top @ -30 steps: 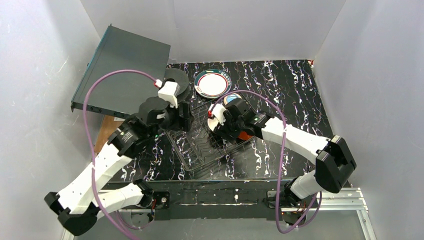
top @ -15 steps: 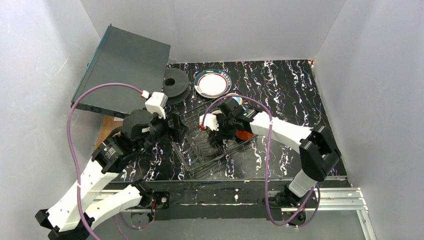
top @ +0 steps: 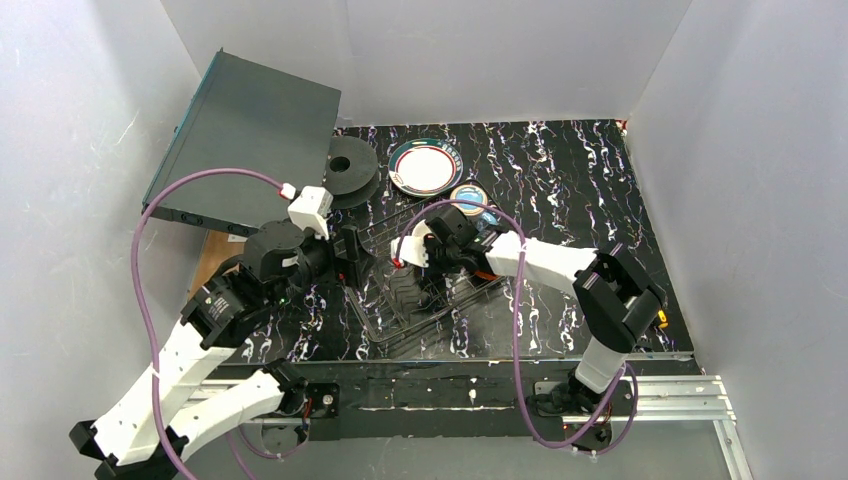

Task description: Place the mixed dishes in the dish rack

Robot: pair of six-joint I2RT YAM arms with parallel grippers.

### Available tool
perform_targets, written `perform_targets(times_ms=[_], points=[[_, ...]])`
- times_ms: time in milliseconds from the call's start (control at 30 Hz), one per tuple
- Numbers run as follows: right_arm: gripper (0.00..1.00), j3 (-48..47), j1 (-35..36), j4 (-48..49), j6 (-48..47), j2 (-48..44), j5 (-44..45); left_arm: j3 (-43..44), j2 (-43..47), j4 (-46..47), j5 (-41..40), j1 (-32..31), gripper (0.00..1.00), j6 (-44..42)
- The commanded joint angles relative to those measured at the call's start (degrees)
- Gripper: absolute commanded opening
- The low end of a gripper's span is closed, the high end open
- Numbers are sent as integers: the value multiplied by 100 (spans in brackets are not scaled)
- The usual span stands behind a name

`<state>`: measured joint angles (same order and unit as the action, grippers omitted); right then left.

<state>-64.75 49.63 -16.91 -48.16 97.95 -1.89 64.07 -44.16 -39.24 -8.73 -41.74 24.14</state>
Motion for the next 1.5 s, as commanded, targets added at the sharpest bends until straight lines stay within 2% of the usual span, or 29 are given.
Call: perform_targets(times_ms=[0,200,367,467,667,767,867,1000,1200,1467], points=[[25,197,3,720,281,18,-26,-9,-158,-31,106,31,86,157],[2,435,-11,1039,1154,-466,-646,32,-404,51,289,32,88,328],[1,542,-278,1236,2511,-1012,-1596,-16,-594,219,350,31,90,489],[1,711,-460,1706,3527,-1276,-2329,-121,-794,439,441,29,91,664],[1,1432,-943,3714,6108,-1670,-3485,-111,-1365,757,476,38,92,1176],[1,1900,-1180,4831,6852,-1889,-3785,8,-1695,807,388,86,98,1696],[1,2140,-1386,5218,6997,-2024,-4036,189,-2087,680,534,356,98,2501],[1,2248,-1509,5502,6965,-2065,-4407,271,-2644,796,1488,874,97,3400],[1,2309,-1576,5856,7041,-2126,-4700,498,-3393,1359,2584,966,97,3772],[1,2481,-1641,6083,7013,-2151,-4852,430,-3530,1883,2830,967,98,3958]])
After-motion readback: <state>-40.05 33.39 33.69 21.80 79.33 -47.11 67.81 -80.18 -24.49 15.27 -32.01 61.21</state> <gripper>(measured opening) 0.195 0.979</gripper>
